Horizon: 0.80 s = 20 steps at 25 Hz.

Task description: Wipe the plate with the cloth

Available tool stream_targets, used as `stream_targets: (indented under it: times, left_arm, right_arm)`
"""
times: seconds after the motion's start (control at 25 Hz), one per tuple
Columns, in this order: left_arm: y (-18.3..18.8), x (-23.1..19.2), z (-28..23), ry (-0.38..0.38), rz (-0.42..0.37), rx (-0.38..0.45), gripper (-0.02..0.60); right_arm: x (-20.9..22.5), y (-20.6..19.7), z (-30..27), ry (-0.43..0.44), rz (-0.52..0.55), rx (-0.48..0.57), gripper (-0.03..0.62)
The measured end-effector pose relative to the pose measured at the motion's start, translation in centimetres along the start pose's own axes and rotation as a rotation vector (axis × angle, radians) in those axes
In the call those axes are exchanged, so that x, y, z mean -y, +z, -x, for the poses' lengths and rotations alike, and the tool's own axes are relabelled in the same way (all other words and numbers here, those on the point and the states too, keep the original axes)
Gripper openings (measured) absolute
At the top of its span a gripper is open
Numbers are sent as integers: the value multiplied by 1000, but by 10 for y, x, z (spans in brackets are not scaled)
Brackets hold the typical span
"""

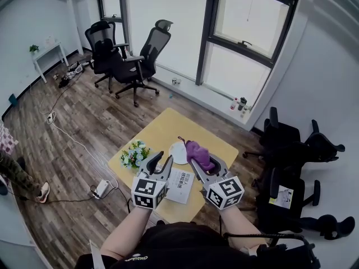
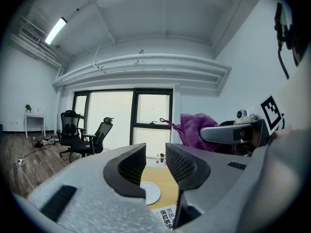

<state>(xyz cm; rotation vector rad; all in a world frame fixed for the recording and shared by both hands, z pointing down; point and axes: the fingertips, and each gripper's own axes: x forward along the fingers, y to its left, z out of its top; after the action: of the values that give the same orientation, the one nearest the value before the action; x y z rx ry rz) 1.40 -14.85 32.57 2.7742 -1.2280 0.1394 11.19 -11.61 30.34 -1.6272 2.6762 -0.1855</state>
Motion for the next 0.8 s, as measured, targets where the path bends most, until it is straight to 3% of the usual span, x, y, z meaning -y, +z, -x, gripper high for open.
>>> stream_targets:
  times: [0.8]
  left_arm:
    - [-7,4,2,-5,13,-12,129]
  right_arm:
    - [-1,-12,0,-8,8,-35,179]
